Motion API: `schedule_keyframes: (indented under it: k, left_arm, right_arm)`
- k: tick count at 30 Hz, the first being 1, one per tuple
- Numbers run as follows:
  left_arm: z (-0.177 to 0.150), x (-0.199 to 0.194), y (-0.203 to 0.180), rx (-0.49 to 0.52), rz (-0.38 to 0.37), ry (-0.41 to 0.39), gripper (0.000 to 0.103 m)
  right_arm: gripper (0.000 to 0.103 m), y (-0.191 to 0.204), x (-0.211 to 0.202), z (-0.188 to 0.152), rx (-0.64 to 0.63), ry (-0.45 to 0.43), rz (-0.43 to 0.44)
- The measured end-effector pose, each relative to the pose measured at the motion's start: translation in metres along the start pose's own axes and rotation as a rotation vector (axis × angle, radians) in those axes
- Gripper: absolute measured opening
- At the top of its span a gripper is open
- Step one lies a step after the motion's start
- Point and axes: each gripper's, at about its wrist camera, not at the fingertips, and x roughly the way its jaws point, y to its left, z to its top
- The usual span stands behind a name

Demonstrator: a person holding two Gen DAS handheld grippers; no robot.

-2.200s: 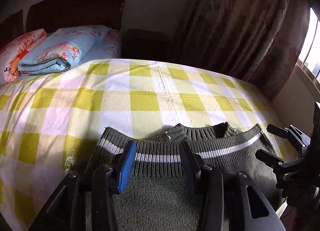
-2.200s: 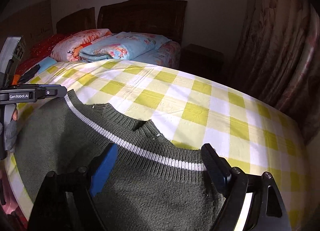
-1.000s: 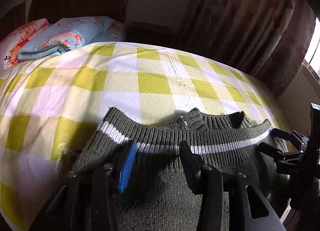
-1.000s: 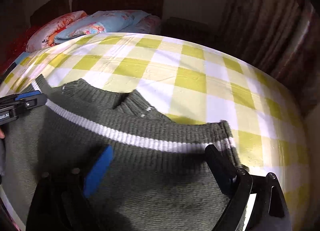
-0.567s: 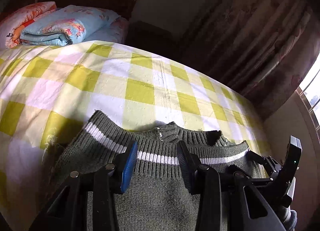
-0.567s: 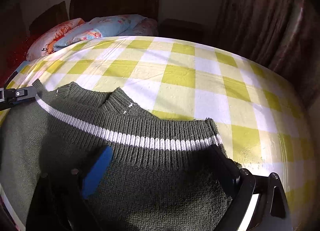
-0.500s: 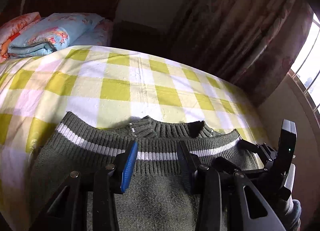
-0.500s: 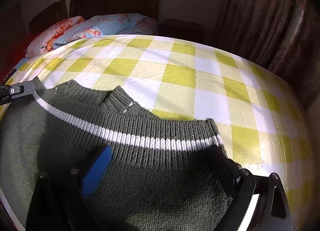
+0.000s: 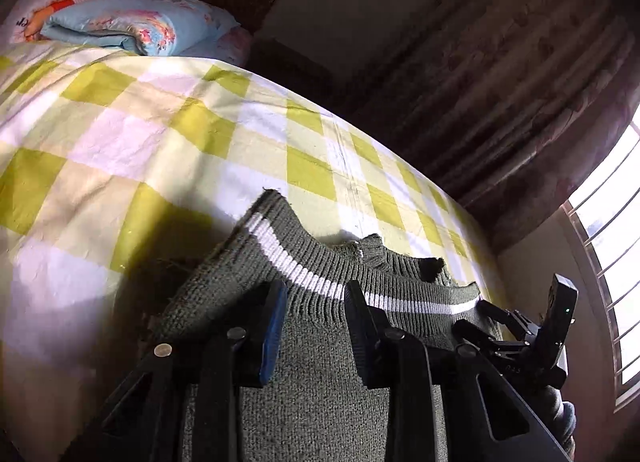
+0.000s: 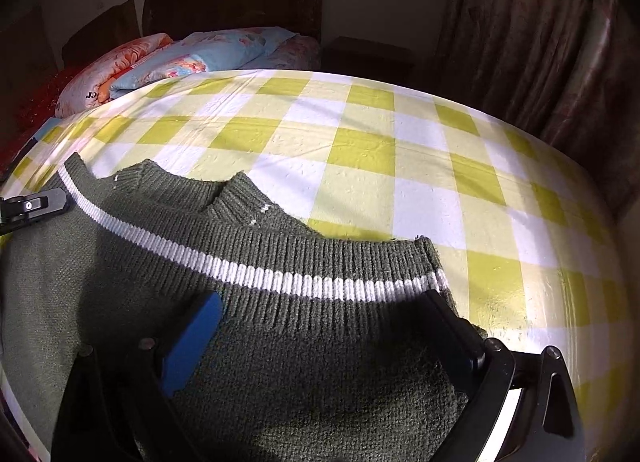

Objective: Fold small clothes

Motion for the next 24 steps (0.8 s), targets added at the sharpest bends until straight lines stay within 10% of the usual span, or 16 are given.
schedule_keyframes:
  k: [4,7,16,24]
  left_arm:
    - [0.002,-0.015,0.006,-0.049,0.06,-0.042,0.03]
    - [-0.01,-0.017,-0.039,0.089,0.231,-0.057,0.031]
    - [-0.076,0.034,-0.114,0.406,0.332,0.075,0.033]
    - [-0.071,-0.03,-0.029,0.182,0.12,-0.024,0.033]
  right_arm:
    - [0.103,0.0,0.001,0.001,-0.002,0.005,0.014]
    - [0.103,-0.004,-0.008,0.002,0.036,0.007,0.026]
    - [0.103,0.099,-0.043,-0.018,-0.159,-0.061,0.029]
    - [0.103,0.023,-0.047,-0.048,0.003,-0.048,0.065]
